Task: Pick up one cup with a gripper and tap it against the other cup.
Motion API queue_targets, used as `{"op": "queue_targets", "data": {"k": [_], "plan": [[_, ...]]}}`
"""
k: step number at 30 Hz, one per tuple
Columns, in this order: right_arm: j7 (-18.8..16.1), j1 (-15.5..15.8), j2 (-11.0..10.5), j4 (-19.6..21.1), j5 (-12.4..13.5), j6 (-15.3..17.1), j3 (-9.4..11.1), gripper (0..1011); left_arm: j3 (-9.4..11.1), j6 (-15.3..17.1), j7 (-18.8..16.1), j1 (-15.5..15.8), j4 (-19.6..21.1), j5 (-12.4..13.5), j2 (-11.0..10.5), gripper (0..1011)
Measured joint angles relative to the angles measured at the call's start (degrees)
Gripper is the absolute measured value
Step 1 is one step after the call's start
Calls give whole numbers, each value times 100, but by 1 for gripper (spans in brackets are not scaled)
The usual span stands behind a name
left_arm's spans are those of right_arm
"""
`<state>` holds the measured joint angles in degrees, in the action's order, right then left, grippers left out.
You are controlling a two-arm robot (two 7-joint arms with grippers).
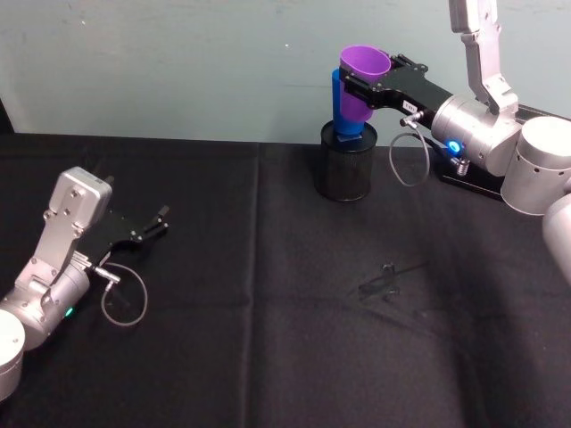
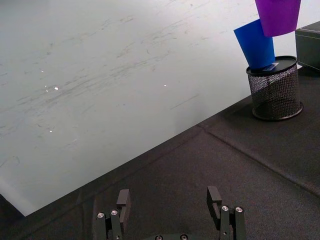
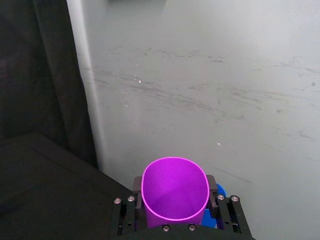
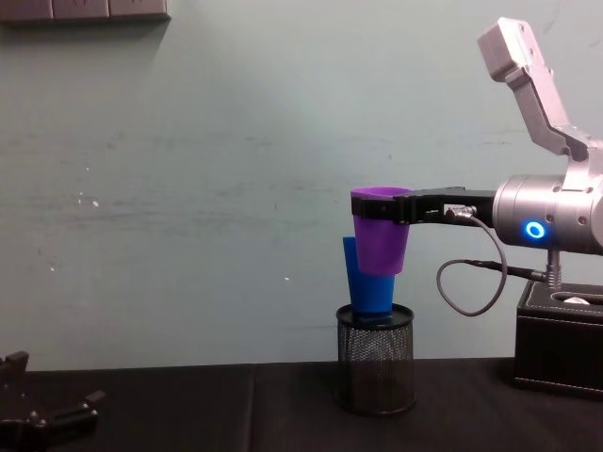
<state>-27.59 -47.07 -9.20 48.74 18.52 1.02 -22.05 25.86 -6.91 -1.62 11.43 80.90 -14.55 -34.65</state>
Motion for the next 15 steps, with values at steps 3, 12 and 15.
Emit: {"op": "queue_targets", "data": {"k": [3, 12, 15], "plan": [[0, 0, 0, 0, 0, 0, 0, 726, 0, 0, 0, 0, 0, 0, 0, 1004], [2, 0, 0, 0, 0, 0, 0, 726, 0, 0, 0, 0, 0, 0, 0, 1005], [2, 0, 0, 0, 0, 0, 0, 726, 0, 0, 0, 0, 0, 0, 0, 1005]]}}
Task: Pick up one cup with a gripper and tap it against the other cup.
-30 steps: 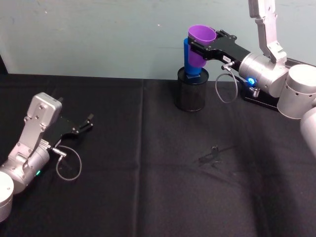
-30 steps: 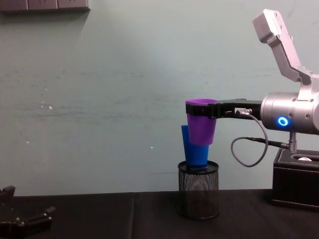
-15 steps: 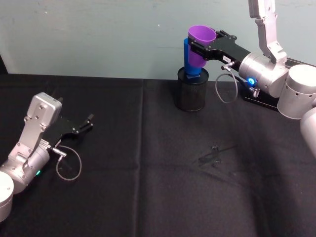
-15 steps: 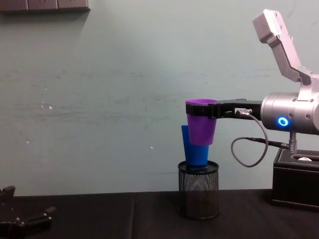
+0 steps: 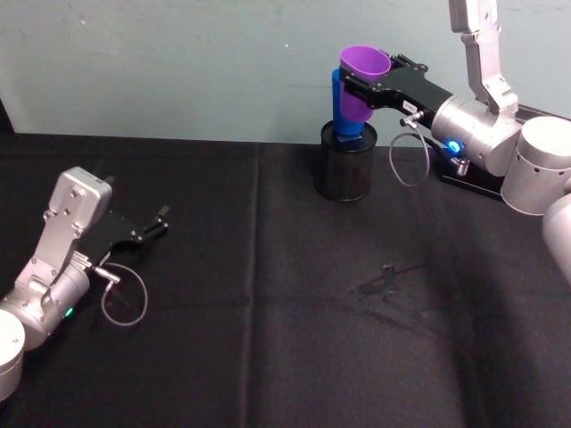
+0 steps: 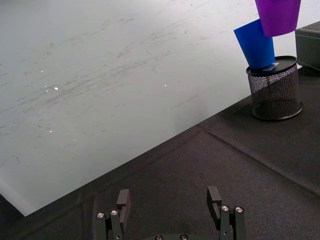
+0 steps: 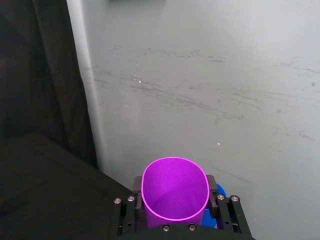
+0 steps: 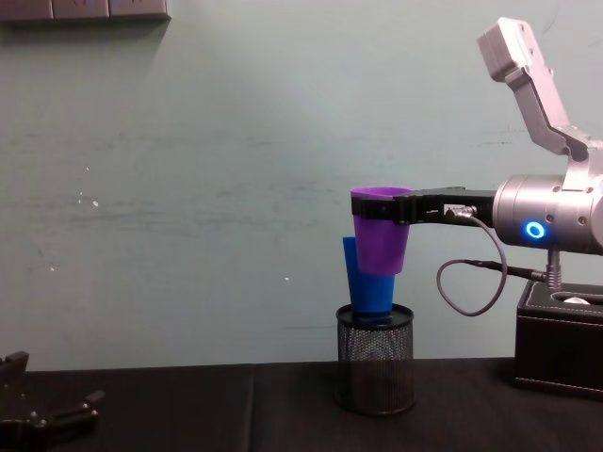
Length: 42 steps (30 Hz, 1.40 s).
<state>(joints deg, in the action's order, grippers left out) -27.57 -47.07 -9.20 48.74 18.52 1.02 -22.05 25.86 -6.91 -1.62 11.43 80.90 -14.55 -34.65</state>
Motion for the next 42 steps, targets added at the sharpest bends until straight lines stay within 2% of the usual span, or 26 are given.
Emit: {"op": "queue_targets", "data": {"k": [42], "plan": [[4, 0, 0, 0, 0, 0, 0, 726, 0, 0, 0, 0, 0, 0, 0, 1005]]}}
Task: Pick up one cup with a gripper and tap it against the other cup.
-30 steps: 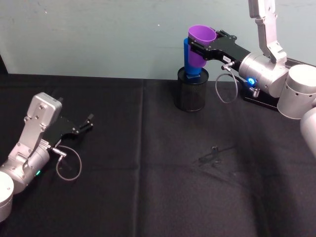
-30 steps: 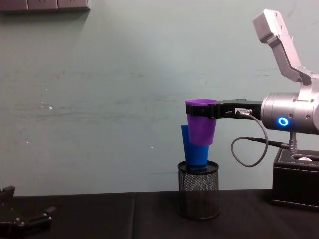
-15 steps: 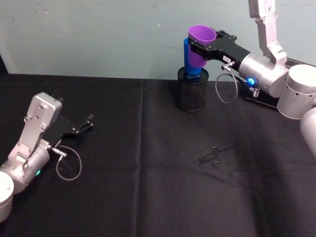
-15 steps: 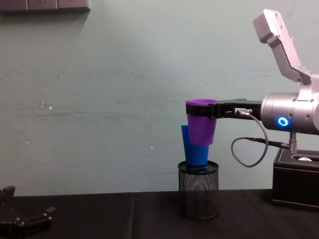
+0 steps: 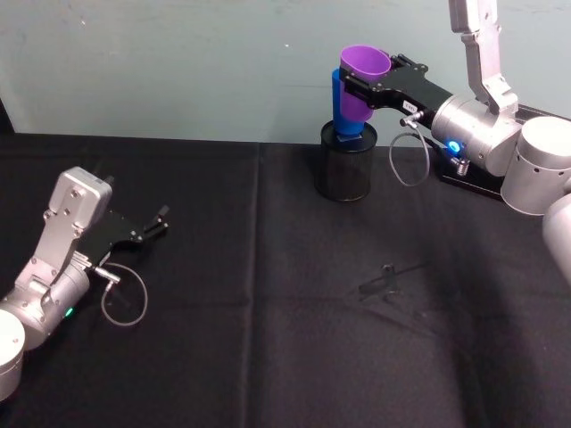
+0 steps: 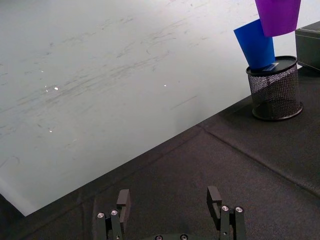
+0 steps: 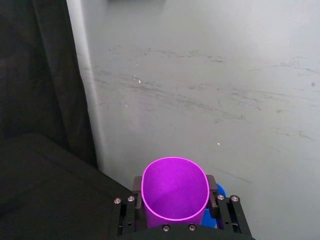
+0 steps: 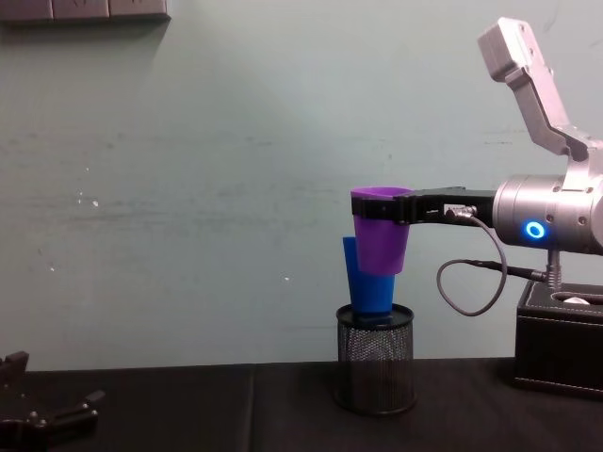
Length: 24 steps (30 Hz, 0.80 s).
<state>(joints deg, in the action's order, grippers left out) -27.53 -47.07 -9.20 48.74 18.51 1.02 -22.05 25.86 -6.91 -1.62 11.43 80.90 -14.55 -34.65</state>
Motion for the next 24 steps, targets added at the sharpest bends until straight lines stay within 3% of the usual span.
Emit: {"op": "queue_targets", "data": {"k": [17, 24], "plan": [[-130, 58, -10, 117, 34, 3, -18, 726, 0, 0, 0, 0, 0, 0, 0, 1005], [-299, 627, -286, 1113, 243, 405, -80, 726, 0, 0, 0, 0, 0, 0, 0, 1004]]}}
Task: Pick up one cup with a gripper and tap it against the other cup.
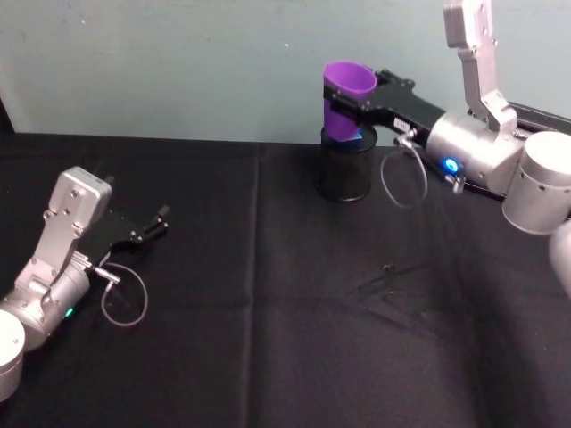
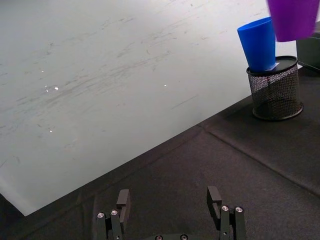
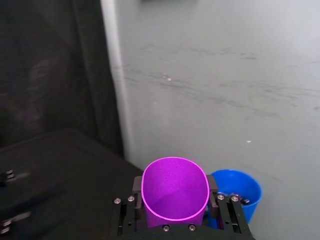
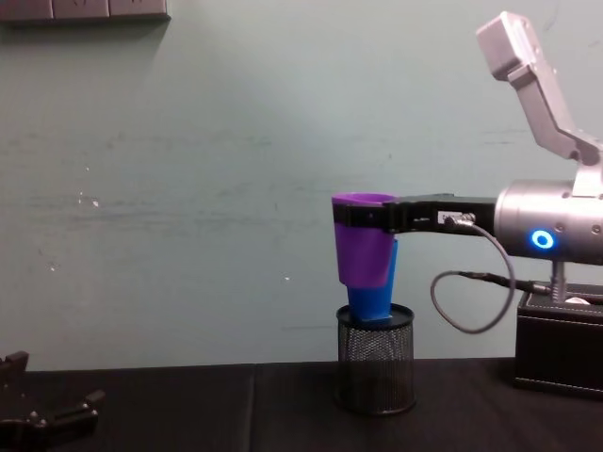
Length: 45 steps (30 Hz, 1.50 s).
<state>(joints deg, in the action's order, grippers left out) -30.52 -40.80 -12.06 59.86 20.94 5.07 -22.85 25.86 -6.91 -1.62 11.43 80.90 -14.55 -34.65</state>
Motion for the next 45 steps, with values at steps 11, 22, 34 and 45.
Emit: {"op": "queue_targets", "data": {"k": [11, 22, 34, 45], "plan": [[-42, 895, -627, 1478, 309, 457, 28, 726, 0, 0, 0, 0, 0, 0, 0, 1005], [74, 1685, -1177, 2267, 474, 419, 50, 726, 0, 0, 0, 0, 0, 0, 0, 1005], [178, 2105, -1216, 1932, 398, -323, -102, 726, 0, 0, 0, 0, 0, 0, 0, 1004], [321, 2219, -1170, 1739, 294, -323, -105, 726, 0, 0, 0, 0, 0, 0, 0, 1005]]}}
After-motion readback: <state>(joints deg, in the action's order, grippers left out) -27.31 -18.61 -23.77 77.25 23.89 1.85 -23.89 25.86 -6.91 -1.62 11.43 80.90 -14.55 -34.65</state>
